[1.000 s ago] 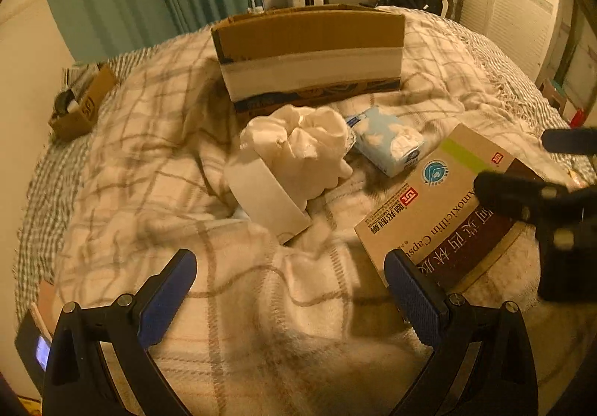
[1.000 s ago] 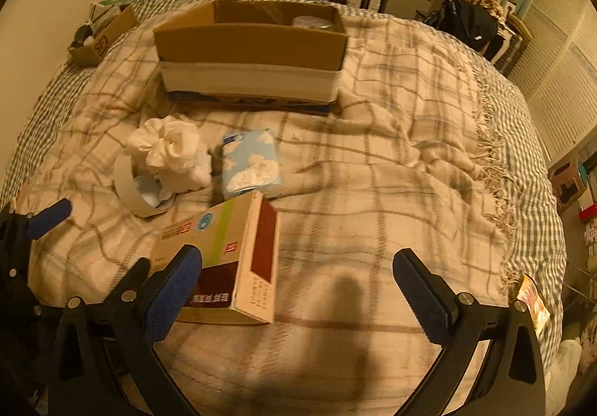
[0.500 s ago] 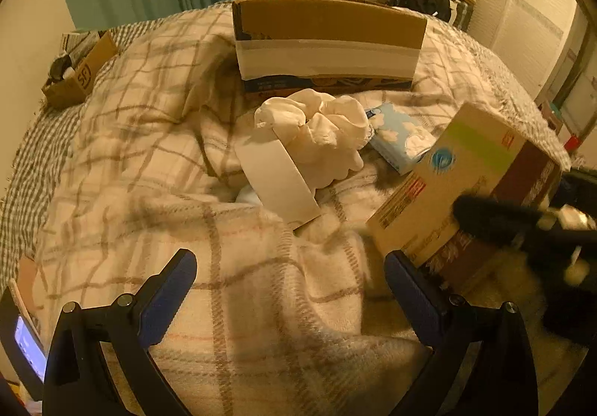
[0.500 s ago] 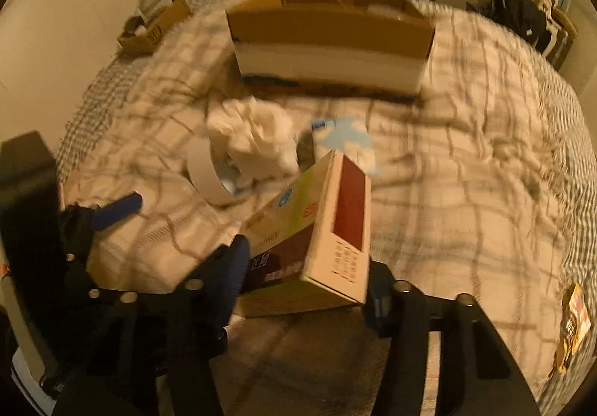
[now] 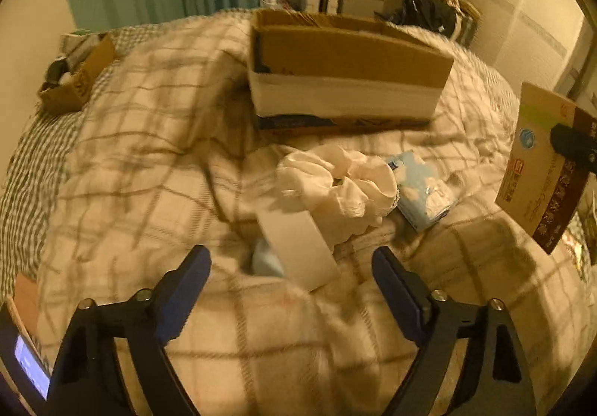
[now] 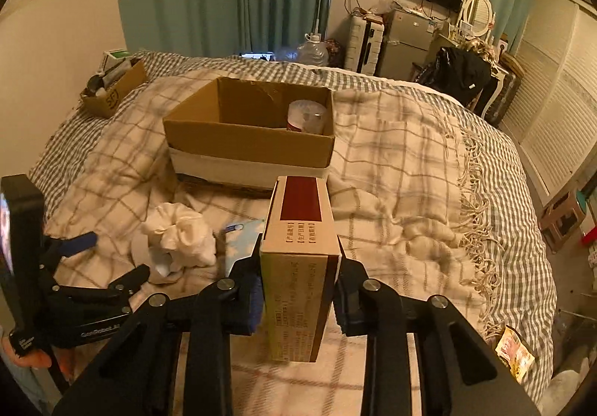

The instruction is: Organize objects

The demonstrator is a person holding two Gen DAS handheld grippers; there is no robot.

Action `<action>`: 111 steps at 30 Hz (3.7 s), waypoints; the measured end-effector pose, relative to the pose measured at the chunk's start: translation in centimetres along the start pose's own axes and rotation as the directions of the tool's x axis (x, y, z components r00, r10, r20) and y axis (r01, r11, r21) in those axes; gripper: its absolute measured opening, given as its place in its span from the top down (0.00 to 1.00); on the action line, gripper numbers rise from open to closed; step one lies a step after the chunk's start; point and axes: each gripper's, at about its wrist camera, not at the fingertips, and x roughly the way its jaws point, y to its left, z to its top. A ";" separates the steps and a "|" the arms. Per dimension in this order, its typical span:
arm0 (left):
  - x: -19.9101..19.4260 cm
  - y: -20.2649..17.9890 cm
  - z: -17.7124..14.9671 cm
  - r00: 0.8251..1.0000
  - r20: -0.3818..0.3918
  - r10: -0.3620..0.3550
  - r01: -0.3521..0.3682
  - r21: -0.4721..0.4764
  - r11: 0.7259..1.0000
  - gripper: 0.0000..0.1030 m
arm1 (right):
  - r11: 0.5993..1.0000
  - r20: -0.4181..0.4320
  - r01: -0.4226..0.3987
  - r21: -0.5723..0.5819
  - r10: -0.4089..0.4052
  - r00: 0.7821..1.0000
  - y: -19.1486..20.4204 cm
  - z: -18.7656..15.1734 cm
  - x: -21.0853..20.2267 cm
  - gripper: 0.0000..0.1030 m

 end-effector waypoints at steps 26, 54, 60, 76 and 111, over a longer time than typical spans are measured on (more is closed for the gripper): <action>-8.0 -0.8 4.4 0.990 0.137 -0.012 0.002 0.070 0.998 0.70 | 0.998 0.082 -0.056 -0.008 0.057 0.995 -0.7 0.6 -4.0 0.72; -7.1 -2.2 23.5 0.960 0.275 -0.048 0.015 0.121 0.993 0.70 | 0.991 0.177 -0.134 -0.009 0.133 0.975 -1.4 20.5 2.4 0.72; 0.8 -2.2 23.7 0.984 0.174 -0.031 0.011 0.116 0.993 0.70 | 0.984 0.070 -0.173 0.035 0.170 0.983 -2.1 20.9 10.7 0.73; 1.8 -1.8 22.4 0.987 0.154 -0.046 0.027 0.123 0.992 0.24 | 0.978 0.064 -0.186 0.096 0.180 0.982 -3.8 20.1 10.9 0.37; -13.7 2.5 5.9 0.935 0.352 0.045 -0.024 -0.065 0.998 0.00 | 1.000 0.235 -0.030 0.006 0.028 0.972 -1.6 5.5 -8.9 0.03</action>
